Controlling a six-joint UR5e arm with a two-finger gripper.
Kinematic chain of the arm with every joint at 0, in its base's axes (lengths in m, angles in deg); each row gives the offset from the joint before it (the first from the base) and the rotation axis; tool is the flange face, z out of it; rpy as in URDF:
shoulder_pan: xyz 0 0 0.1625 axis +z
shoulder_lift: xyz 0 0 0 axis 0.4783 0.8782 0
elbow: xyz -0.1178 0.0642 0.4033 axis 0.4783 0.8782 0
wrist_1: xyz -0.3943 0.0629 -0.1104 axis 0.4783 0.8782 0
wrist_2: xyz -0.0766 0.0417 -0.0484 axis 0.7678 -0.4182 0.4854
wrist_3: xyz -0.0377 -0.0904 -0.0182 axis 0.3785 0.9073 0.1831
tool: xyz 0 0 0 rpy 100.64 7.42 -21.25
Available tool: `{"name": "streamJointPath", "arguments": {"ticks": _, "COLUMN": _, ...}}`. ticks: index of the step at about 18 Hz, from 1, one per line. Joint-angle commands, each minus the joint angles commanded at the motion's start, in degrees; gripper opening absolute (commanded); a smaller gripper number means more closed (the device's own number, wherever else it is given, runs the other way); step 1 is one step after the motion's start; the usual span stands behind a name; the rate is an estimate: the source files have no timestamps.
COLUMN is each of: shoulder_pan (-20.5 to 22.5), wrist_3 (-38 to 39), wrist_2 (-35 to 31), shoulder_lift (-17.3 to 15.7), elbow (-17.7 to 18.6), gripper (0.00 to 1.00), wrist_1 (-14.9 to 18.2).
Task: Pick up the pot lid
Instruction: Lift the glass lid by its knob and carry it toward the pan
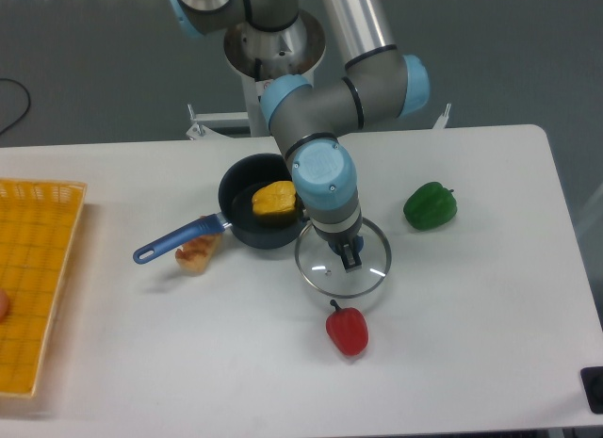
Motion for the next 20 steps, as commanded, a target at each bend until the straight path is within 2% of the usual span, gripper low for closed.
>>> {"name": "streamJointPath", "arguments": {"ticks": 5, "shoulder_pan": 0.1, "wrist_3": 0.4, "wrist_2": 3.8, "shoulder_lift": -1.7, "elbow": -0.8, "gripper": 0.59, "wrist_1": 1.1}}
{"name": "streamJointPath", "arguments": {"ticks": 9, "shoulder_pan": -0.3, "wrist_3": 0.7, "wrist_2": 6.1, "shoulder_lift": -3.0, "elbow": -3.3, "gripper": 0.58, "wrist_1": 5.3}}
{"name": "streamJointPath", "arguments": {"ticks": 16, "shoulder_pan": -1.1, "wrist_3": 0.8, "wrist_2": 5.2, "shoulder_lift": -3.3, "elbow": -2.7, "gripper": 0.58, "wrist_1": 6.1}}
{"name": "streamJointPath", "arguments": {"ticks": 20, "shoulder_pan": -1.2, "wrist_3": 0.5, "wrist_2": 0.5, "shoulder_lift": -3.7, "elbow": -2.7, "gripper": 0.58, "wrist_1": 8.0}}
